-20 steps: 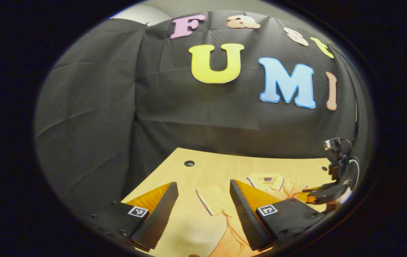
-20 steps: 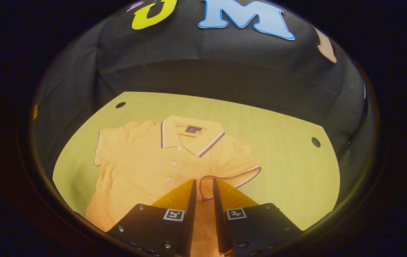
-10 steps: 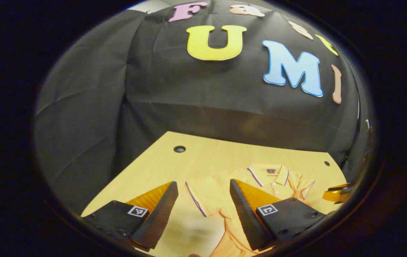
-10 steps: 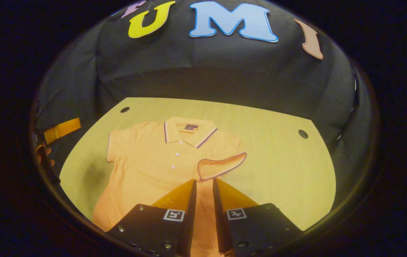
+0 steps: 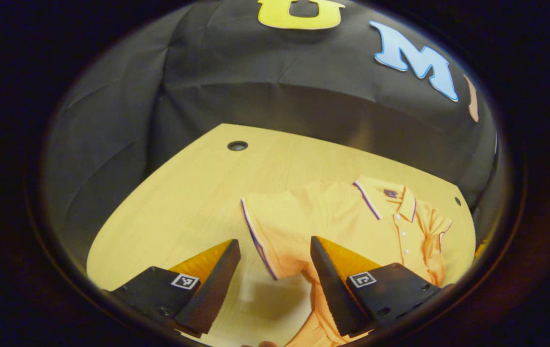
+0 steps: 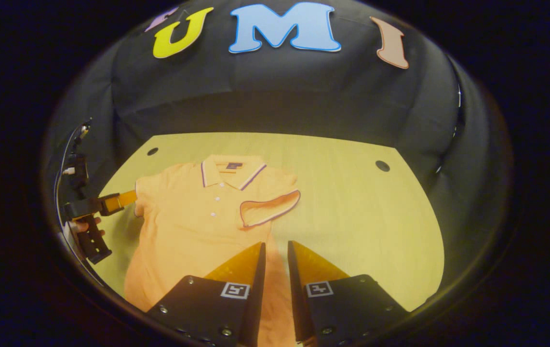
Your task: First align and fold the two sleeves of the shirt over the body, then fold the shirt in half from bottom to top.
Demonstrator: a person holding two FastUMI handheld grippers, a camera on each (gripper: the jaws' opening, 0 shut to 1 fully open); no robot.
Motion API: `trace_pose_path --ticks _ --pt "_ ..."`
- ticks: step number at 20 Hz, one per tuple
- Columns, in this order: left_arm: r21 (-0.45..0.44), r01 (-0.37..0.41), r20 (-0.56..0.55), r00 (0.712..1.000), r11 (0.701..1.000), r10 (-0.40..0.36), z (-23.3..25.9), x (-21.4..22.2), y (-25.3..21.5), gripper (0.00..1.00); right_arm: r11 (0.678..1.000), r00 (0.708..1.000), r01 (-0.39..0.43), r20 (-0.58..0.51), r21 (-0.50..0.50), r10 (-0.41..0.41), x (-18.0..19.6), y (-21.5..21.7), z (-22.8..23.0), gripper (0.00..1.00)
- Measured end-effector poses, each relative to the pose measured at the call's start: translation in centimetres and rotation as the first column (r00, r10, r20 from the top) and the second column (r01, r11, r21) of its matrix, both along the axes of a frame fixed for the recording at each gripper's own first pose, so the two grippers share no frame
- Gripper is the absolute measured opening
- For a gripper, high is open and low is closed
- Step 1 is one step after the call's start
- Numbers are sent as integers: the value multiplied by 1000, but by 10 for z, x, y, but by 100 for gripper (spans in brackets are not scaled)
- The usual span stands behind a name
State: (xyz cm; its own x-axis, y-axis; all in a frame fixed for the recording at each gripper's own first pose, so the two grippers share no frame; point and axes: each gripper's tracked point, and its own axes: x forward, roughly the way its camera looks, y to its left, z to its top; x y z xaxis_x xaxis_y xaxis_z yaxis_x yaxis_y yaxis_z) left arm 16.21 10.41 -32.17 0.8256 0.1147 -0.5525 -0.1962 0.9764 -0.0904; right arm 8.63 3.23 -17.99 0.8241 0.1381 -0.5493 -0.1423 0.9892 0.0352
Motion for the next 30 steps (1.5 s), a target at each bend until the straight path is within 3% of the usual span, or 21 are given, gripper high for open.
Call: trace_pose_path --ticks 2,6,9,11,15,16,17,18,25,30 --pt "-2 -13 -25 1000 1000 13 -15 5 1 95 1000 1000 19 -12 -2 -19 -5 -8 -3 24" --pt "15 -31 -71 997 999 32 -37 8 5 95 999 998 50 -24 -6 -50 -11 -22 -6 28" --pt "96 -26 -82 996 995 34 -40 14 12 93 998 997 70 -28 -4 -70 -14 -29 -6 28" --pt "103 -28 -67 997 994 35 -38 19 8 91 997 996 82 -30 5 -82 -14 -32 -6 28" --pt "90 -13 -58 998 996 18 -36 23 -1 36 996 995 89 -36 11 -88 -14 -36 -7 28" --pt "102 -5 -63 998 995 11 -38 24 -2 15 996 996 88 -35 11 -88 -14 -35 -8 28" --pt "112 5 -67 998 994 3 -38 26 -2 15 996 996 89 -33 13 -88 -14 -36 -7 28" --pt "121 12 -78 997 993 -2 -36 24 -4 7 996 996 88 -34 15 -87 -15 -35 -8 28" --pt "198 60 -76 996 978 -46 -18 31 -12 7 995 995 97 -42 29 -96 -21 -37 -13 28" --pt "251 158 -26 987 955 -156 12 48 -53 7 991 991 124 -55 47 -121 -28 -44 -20 28"
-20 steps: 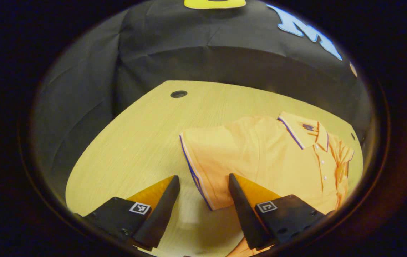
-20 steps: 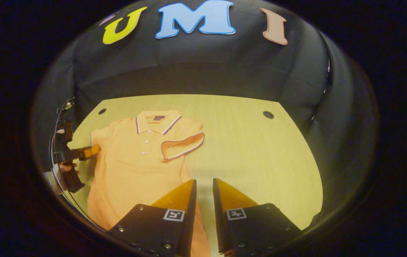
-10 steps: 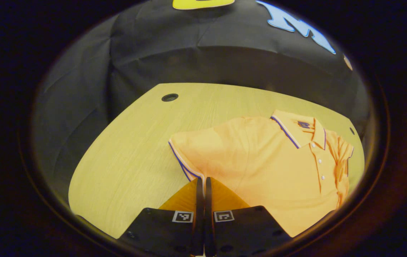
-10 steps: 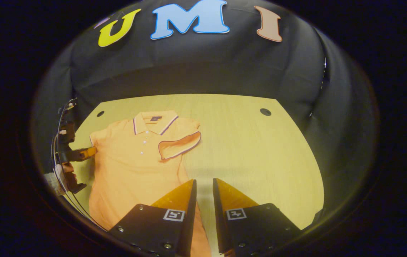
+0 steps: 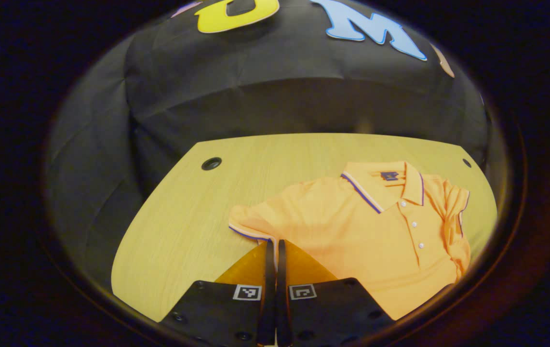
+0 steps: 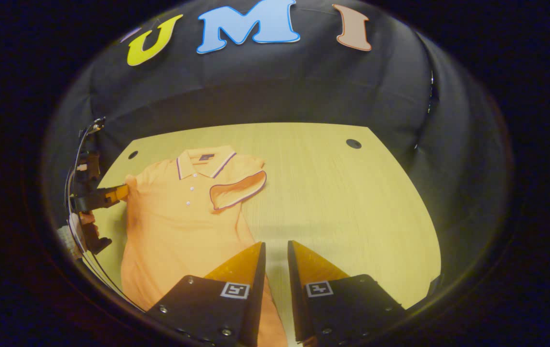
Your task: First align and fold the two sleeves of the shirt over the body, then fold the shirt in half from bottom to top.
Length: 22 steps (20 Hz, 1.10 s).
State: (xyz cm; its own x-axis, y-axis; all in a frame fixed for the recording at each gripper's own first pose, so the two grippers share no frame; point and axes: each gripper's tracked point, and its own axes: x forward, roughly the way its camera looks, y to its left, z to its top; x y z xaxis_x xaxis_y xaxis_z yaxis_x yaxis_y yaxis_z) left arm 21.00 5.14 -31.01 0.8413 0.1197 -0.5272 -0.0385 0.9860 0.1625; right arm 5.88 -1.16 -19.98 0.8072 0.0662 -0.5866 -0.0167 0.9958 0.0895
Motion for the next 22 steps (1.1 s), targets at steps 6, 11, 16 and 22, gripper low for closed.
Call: trace_pose_path --ticks 6,11,16,22 --pt "21 192 37 981 981 -193 23 7 -91 7 999 999 35 3 8 -35 -7 -10 -1 28" --pt "39 313 -5 950 949 -313 12 -5 -146 7 998 998 63 -2 19 -63 -15 -16 -6 28" --pt "27 346 -60 937 938 -343 -11 -11 -161 8 996 996 87 -15 37 -86 -24 -23 -14 24" --pt "-29 316 -59 947 948 -317 -7 -21 -152 71 995 997 80 -23 56 -79 -28 -22 -20 28"
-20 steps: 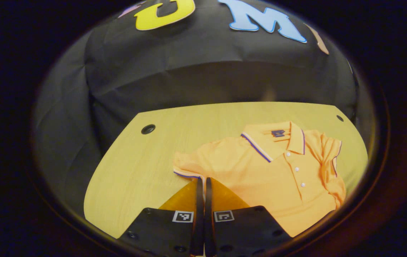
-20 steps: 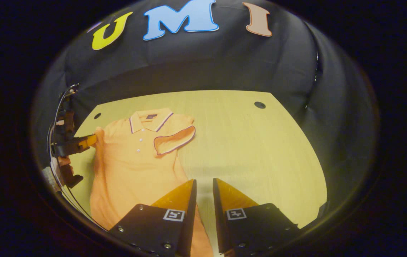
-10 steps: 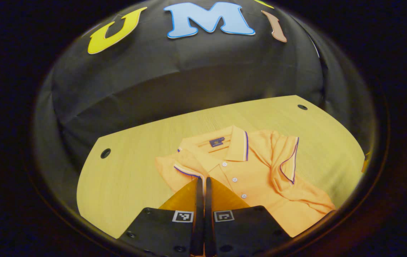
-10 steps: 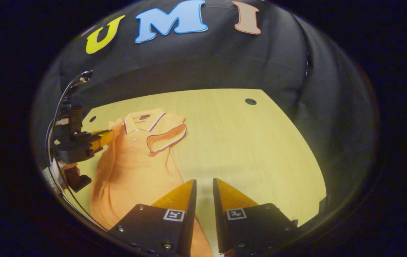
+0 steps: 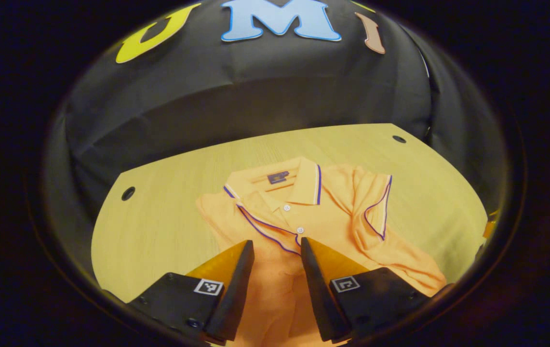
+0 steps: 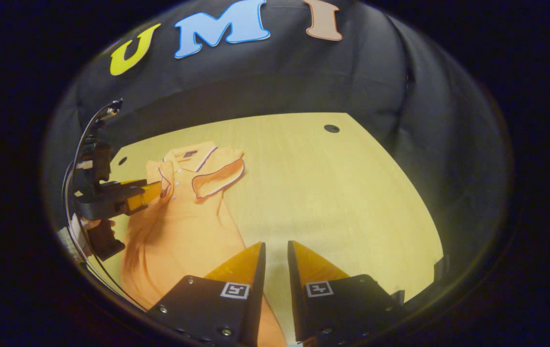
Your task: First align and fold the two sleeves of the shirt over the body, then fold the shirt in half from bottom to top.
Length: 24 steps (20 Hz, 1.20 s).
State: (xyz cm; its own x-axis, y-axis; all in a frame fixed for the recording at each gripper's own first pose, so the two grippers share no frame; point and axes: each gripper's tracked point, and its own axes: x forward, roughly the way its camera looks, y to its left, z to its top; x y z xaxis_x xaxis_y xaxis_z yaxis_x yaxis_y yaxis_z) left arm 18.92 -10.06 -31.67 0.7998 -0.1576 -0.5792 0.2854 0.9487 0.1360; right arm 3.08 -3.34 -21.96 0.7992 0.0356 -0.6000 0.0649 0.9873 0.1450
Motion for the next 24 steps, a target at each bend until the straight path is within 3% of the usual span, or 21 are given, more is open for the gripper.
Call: trace_pose_path --ticks 6,9,10,14,18,23,24 --pt "-42 -51 -18 999 998 50 10 -44 32 65 999 998 -54 -14 8 54 -3 14 -4 28" --pt "-17 -60 -43 997 998 60 2 -86 51 62 995 994 -100 -30 30 100 -10 27 -12 28" --pt "-9 -59 -51 997 998 59 -1 -102 56 65 992 992 -117 -35 40 118 -14 32 -16 28" --pt "14 -64 -115 991 998 65 -17 -167 68 65 982 978 -183 -92 43 186 -38 46 -37 28" --pt "25 -90 -203 975 996 94 -40 -234 82 65 970 951 -235 -193 59 242 -73 58 -64 28" --pt "25 -140 -297 944 990 141 -59 -295 96 65 952 895 -301 -327 58 303 -119 66 -97 28" --pt "27 -144 -312 939 989 146 -64 -302 97 68 948 885 -314 -345 56 314 -125 67 -102 32"
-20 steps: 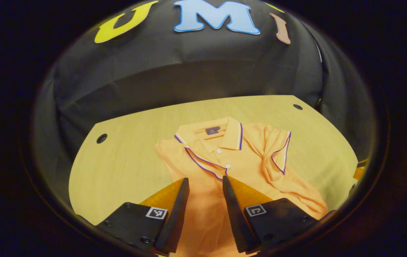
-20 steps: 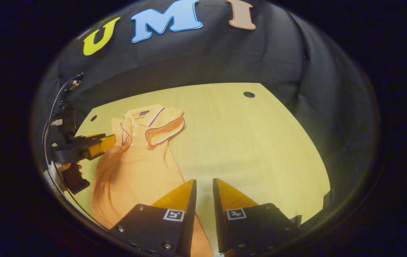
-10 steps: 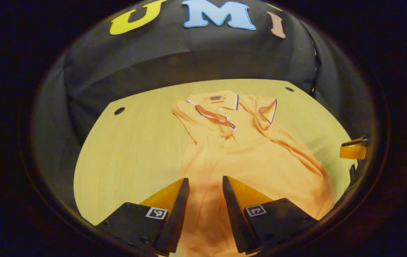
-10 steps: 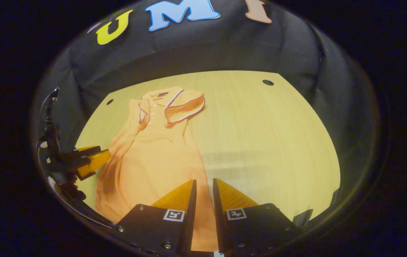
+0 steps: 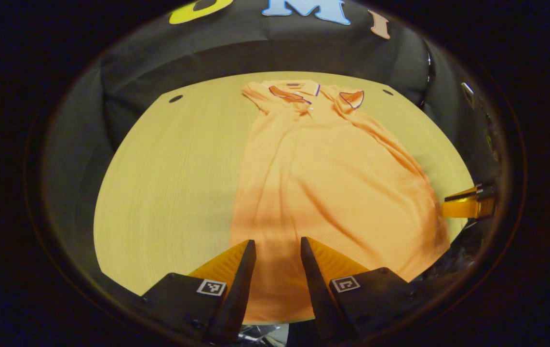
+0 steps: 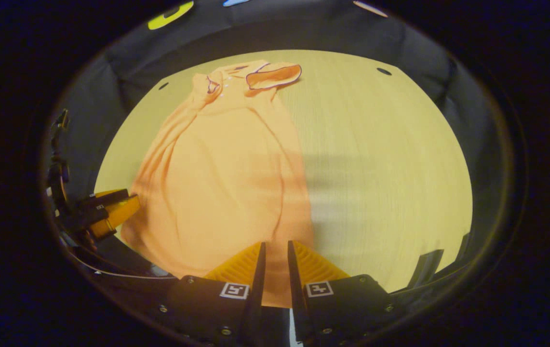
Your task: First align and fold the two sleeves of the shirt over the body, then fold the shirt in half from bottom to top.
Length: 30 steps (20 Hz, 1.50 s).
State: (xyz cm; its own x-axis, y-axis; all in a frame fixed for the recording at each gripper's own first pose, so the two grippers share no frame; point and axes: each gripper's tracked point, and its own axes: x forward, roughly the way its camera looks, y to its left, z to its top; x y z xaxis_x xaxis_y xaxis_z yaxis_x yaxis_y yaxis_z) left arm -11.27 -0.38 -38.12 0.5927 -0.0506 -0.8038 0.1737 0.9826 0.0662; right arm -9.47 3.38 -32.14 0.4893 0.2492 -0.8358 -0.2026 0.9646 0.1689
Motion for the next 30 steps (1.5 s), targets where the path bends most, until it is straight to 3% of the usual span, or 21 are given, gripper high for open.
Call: trace_pose_path --ticks 1,3,4,5,8,9,12,26,27,28,29,30 --pt "2 1 -11 1000 1000 -1 -2 -7 1 71 1000 1000 -11 -13 -4 11 -6 2 -3 30" --pt "9 5 -34 999 1000 -5 -3 -20 4 71 999 999 -32 -38 -10 31 -15 8 -9 39" --pt "20 2 -47 999 1000 -1 -5 -26 7 77 999 998 -39 -48 -26 37 -19 8 -12 42" --pt "27 -5 -62 998 1000 6 -5 -32 10 83 998 997 -45 -56 -38 43 -23 9 -13 39" --pt "35 -10 -115 993 999 14 -13 -48 16 80 994 994 -65 -89 -86 57 -33 7 -19 71" --pt "37 -9 -132 991 999 13 -16 -51 17 82 992 994 -66 -99 -105 55 -35 4 -20 71" --pt "65 -13 -181 983 998 25 -25 -56 21 82 986 989 -66 -139 -151 45 -40 0 -30 87" --pt "74 -58 -377 922 996 82 -32 -60 20 83 979 956 -59 -294 -194 -1 -39 4 -40 90" --pt "70 -60 -379 922 996 82 -31 -56 20 83 979 953 -63 -303 -195 0 -38 4 -40 85" --pt "69 -58 -381 921 996 80 -31 -57 18 78 980 950 -55 -311 -190 -7 -39 5 -42 84" --pt "65 -52 -375 924 997 73 -30 -54 15 67 980 947 -57 -322 -189 -7 -39 7 -40 85" --pt "59 -55 -364 929 997 73 -30 -51 12 55 981 945 -53 -327 -188 -12 -39 8 -39 78"
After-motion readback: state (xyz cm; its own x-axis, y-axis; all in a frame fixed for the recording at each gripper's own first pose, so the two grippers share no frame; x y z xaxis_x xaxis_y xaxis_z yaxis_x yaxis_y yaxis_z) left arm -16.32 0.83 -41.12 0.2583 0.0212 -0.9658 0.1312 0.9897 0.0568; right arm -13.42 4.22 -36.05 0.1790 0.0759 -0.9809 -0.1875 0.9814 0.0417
